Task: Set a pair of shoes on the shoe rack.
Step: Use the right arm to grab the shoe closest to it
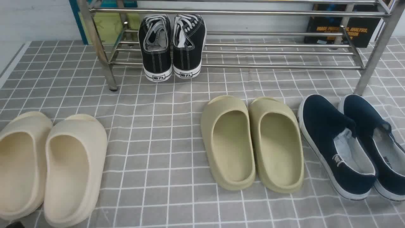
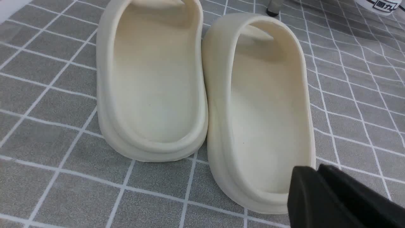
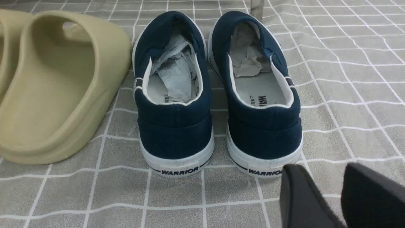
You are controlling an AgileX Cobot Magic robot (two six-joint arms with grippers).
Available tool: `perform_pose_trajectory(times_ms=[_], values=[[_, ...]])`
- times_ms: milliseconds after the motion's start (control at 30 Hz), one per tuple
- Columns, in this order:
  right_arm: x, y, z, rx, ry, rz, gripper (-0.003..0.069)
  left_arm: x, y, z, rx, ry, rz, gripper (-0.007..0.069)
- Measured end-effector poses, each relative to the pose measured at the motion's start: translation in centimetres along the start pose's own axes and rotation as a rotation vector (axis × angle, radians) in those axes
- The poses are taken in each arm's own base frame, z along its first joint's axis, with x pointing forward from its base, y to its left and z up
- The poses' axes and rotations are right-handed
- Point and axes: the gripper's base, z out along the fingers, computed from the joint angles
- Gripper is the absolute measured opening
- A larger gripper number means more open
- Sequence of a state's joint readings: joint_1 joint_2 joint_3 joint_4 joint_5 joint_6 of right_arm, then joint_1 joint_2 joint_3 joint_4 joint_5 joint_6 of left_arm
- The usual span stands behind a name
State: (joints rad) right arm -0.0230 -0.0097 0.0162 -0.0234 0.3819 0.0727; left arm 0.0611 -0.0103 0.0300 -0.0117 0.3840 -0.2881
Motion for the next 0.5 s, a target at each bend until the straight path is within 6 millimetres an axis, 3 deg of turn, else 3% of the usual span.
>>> perform_pose_trajectory(times_ms=[500], values=[[0.0, 0.0, 0.0, 0.0, 0.0, 0.0, 0.0239, 0.0, 0.0, 0.0, 0.0, 0.0, 0.0, 0.0073]])
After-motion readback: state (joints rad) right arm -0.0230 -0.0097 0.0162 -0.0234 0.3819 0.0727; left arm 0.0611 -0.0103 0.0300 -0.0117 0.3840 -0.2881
